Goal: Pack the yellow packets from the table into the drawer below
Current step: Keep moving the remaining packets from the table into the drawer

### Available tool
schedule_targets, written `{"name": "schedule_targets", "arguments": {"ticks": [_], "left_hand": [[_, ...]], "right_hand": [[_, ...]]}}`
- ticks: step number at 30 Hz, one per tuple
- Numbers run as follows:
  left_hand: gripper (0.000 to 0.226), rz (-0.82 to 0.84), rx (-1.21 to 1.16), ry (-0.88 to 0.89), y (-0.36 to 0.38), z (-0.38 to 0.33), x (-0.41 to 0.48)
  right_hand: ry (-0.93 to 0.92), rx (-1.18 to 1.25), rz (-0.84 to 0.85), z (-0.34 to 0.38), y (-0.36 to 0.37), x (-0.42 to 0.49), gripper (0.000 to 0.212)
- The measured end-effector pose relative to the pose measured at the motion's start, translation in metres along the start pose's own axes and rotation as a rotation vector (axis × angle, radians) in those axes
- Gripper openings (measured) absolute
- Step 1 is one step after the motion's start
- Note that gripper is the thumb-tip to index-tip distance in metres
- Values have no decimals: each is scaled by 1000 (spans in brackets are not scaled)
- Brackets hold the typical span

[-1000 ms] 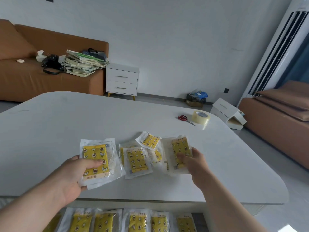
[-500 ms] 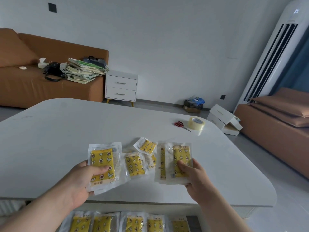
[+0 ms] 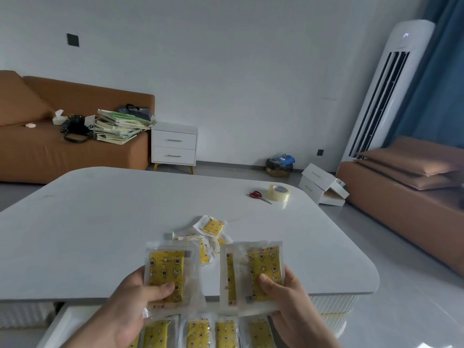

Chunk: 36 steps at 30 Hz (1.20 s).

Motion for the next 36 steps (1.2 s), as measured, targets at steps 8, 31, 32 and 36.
{"name": "schedule_targets", "arguments": {"ticks": [8, 31, 32, 36], "left_hand": [[48, 16, 65, -30, -19, 27, -8], [24, -203, 515, -238, -49, 127, 44], [23, -208, 518, -254, -48, 129, 45], [30, -189, 577, -284, -34, 138, 51]], "right_hand": [[56, -168, -157, -27, -25, -29, 55], [357, -362, -410, -100, -71, 14, 15], [364, -367, -431, -102, -74, 18, 15], [396, -439, -480, -103, -82, 28, 13]]}}
Point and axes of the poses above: each hand's wrist, its own x-axis towards the middle knuckle, its own y-axis out of the palm, z = x × y, the point moved 3 cm from there along x, towards the middle knuckle, and after that the axes turned 15 degrees about -z, right-handed, at the moved point
